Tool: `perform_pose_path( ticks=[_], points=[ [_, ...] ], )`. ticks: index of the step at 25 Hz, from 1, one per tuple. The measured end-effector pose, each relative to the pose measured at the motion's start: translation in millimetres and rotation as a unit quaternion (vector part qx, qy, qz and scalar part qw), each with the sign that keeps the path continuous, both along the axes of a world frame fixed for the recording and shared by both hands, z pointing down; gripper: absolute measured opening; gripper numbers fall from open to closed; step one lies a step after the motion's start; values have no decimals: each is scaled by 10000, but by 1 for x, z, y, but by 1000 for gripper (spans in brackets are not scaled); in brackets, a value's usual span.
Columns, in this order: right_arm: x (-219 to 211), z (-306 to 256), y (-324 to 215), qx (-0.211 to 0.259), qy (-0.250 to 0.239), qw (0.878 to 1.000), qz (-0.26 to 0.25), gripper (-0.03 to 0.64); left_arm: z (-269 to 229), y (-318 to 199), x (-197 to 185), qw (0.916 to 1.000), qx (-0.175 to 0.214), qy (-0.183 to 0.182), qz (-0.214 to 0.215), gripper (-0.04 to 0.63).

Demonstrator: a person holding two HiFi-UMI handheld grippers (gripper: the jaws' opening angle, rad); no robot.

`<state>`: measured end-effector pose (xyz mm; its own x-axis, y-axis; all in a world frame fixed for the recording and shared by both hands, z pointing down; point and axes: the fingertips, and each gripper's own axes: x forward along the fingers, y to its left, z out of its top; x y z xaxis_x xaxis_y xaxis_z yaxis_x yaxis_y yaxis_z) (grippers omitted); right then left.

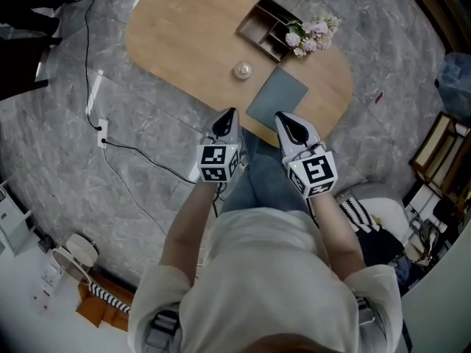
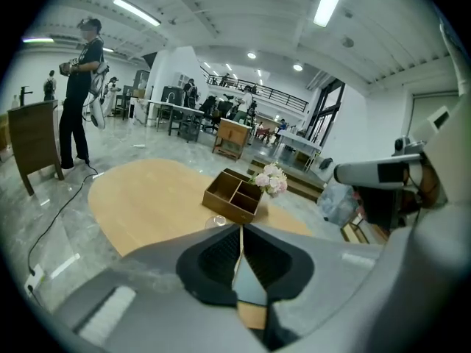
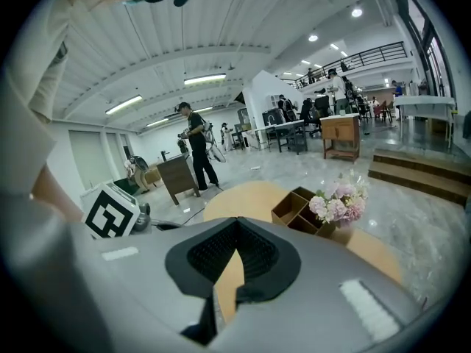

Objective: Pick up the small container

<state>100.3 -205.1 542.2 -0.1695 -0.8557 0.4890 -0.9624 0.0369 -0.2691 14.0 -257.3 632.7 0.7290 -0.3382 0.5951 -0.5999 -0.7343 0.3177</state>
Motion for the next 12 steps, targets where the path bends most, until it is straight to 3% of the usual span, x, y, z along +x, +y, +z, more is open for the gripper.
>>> perform_pose_path(
  ticks=[4,12],
  points=[
    [11,26,-9,-156,-48,9998,71,-2,39,-17,9,9998,-44,-208,28,38],
    [29,65,-28,-325,-220,9991,130,-2,109,-39,40,9975,-40,-571,408,212]
  ],
)
